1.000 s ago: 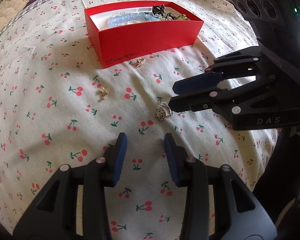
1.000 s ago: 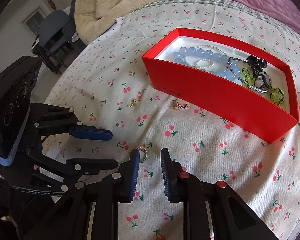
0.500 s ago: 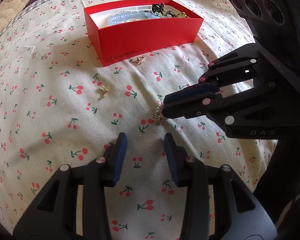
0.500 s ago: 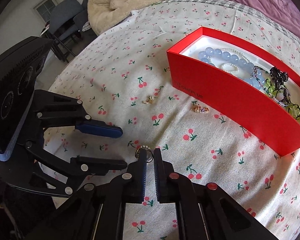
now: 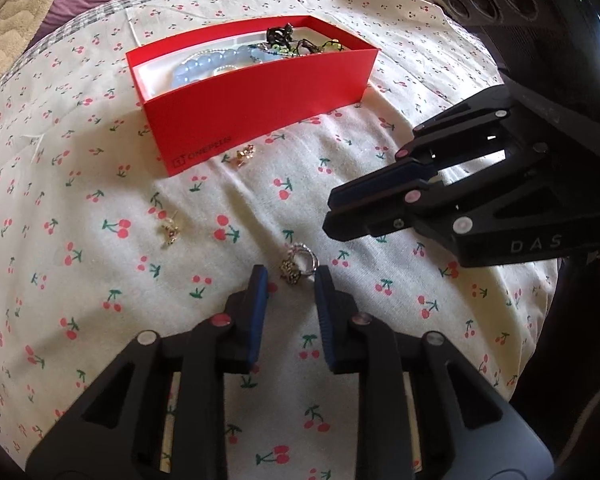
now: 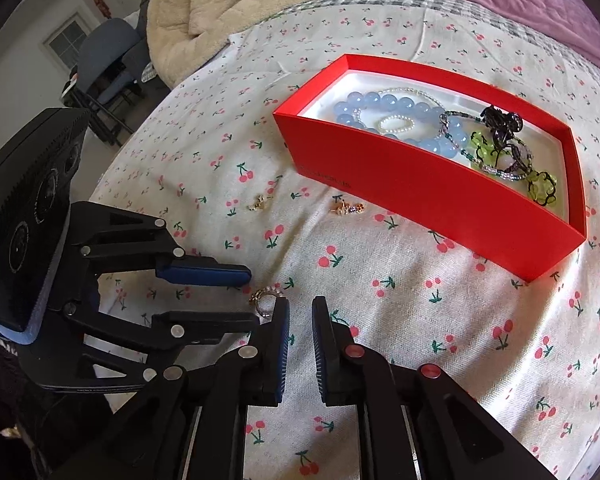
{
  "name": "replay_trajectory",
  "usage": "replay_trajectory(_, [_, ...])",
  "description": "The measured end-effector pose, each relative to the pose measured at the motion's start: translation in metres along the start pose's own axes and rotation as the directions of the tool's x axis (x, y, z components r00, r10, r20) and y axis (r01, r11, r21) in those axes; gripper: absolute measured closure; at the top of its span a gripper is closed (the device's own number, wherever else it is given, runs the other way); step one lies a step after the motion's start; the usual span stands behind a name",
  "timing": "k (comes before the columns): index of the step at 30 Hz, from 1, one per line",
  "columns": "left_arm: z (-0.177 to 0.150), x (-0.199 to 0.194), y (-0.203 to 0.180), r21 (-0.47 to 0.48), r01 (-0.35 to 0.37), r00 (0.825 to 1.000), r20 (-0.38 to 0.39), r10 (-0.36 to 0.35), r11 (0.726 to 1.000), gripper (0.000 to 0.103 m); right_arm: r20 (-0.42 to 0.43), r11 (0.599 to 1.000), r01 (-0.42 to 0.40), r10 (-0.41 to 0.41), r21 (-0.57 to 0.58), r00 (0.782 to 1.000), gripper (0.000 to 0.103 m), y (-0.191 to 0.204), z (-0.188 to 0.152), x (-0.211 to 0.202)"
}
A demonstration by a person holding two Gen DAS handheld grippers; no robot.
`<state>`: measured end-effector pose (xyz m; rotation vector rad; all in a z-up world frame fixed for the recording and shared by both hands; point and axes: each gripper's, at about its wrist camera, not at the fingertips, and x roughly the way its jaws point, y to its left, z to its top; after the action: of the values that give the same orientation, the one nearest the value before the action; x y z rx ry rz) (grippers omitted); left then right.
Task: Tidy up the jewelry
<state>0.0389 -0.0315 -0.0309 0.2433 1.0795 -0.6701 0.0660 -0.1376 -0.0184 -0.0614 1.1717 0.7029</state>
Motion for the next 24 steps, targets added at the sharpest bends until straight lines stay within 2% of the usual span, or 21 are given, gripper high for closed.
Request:
replay_trajectory(3, [0.002,0.005,-0.003,0.012,-0.002,1.000,0.009,0.002,1.000,0.089,-0.004,1.000,0.003,-0.003,0.008,1.000,0.091,-0.004,-0.001,-0.001])
replay_trajectory(9, [0.004,-0.004,-0.015,0.054,0.008,0.999,0.047,-0.011,0.999,0.089,-0.010,1.000,0.007,-0.007,0.013,1.000,0.091,-0.011,-0.005,-0.005])
replay_trajectory(18, [0.001,0.002,-0.035,0.126,0.005,0.999,0.035,-0.010,0.992,0.089,-0.001,0.994,-0.064,0.064,0.094,0.998,0.089,-0.017,0.000,-0.005])
replay_trajectory(24, [0.001,0.005,-0.040,0.143,-0.012,1.000,0.029,0.008,0.990,0.089,-0.055,0.993,-0.063,0.069,0.104,0.996,0.088,-0.016,0.002,0.009])
